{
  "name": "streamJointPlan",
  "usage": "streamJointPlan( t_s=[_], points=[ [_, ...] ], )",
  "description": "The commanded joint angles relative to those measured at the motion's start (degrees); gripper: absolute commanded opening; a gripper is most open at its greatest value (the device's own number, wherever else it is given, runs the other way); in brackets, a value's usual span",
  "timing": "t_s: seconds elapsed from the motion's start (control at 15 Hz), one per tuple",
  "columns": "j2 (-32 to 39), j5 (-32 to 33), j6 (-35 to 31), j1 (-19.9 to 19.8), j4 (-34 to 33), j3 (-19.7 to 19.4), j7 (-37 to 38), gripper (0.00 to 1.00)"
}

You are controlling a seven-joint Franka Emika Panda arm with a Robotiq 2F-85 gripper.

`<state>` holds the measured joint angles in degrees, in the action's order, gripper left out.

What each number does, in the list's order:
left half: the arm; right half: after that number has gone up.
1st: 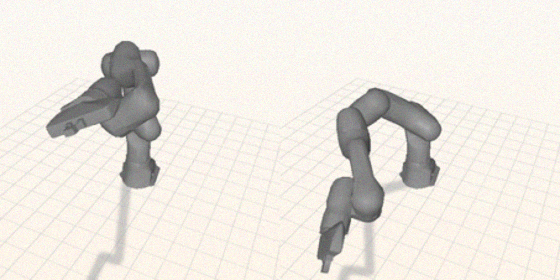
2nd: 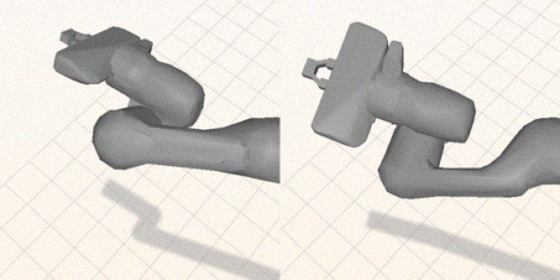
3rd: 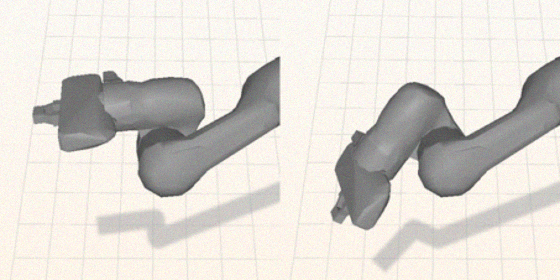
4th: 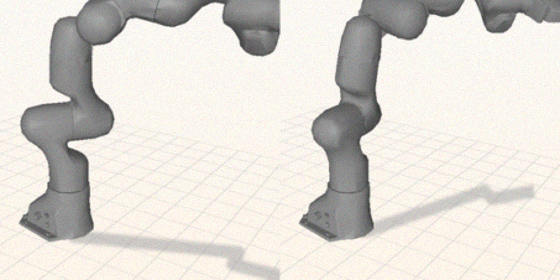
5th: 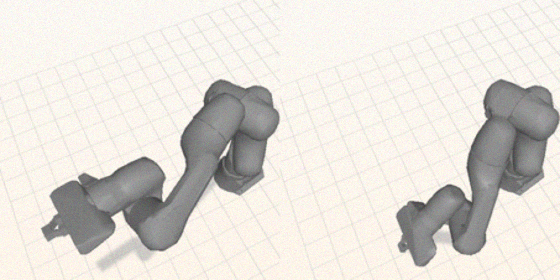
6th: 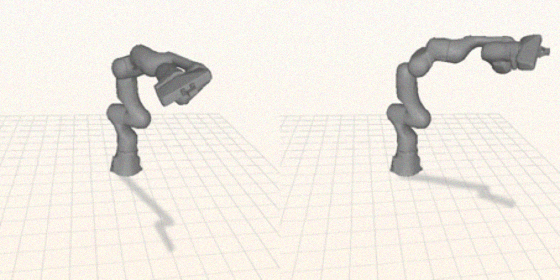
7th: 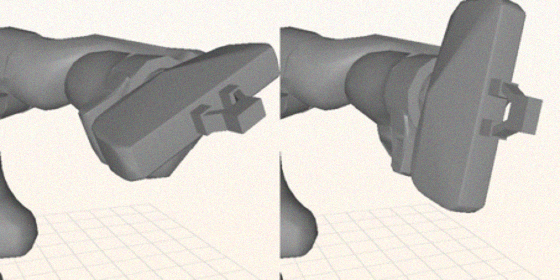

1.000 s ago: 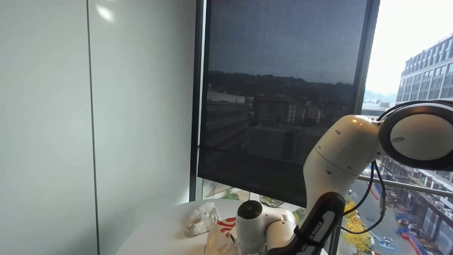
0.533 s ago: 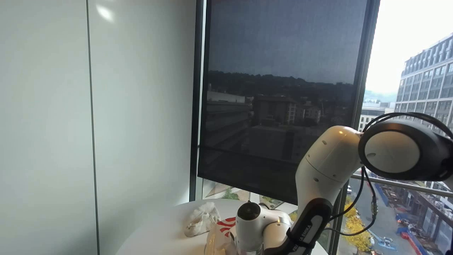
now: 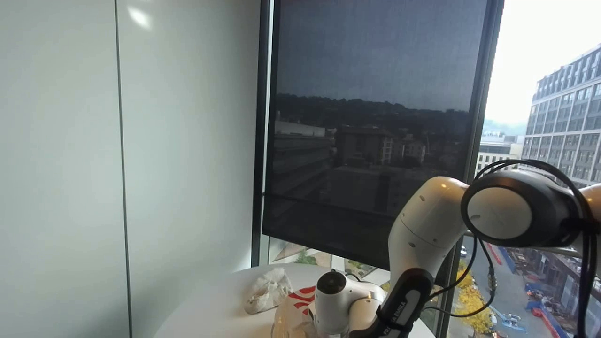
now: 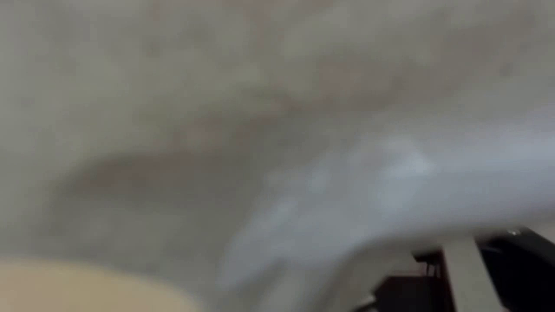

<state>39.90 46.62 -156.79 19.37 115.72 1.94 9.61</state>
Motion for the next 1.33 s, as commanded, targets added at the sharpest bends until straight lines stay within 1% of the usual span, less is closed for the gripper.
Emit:
streamJointPlan(
  t_s=[0.0,0.13,0.2,0.27,0.33,0.47,0.53,0.6,0.73,0.93,1.13,1.2,1.27],
  points=[
    [-0.2,-3.8,1.0,-0.7,-0.3,0.8,-1.6,0.34],
    [-1.4,-7.2,3.3,-0.9,0.4,1.8,-2.7,0.22],
    [-2.4,-9.6,5.7,-1.0,0.7,2.5,-3.7,0.17],
    [-3.2,-11.5,8.2,-0.7,0.8,2.8,-4.3,0.16],
    [-4.1,-13.4,11.1,-0.4,0.7,3.2,-5.0,0.12],
    [-5.7,-19.0,20.1,-0.3,0.1,4.8,-6.2,0.17],
    [-6.2,-22.8,24.9,-1.0,-0.6,6.2,-8.1,0.14],
    [-6.7,-26.2,28.9,-1.6,-1.3,7.4,-9.6,0.16],
    [-7.8,-32.9,35.3,-3.3,-2.9,10.1,-13.6,0.16],
    [-9.5,-42.1,44.0,-5.6,-5.1,13.1,-19.1,0.16],
    [-11.0,-48.1,52.3,-6.4,-7.9,14.4,-22.0,0.16],
    [-11.6,-49.6,53.5,-6.7,-8.4,14.9,-23.7,0.15],
    [-12.2,-50.3,52.8,-6.6,-8.5,15.1,-24.8,0.15]
  ],
)
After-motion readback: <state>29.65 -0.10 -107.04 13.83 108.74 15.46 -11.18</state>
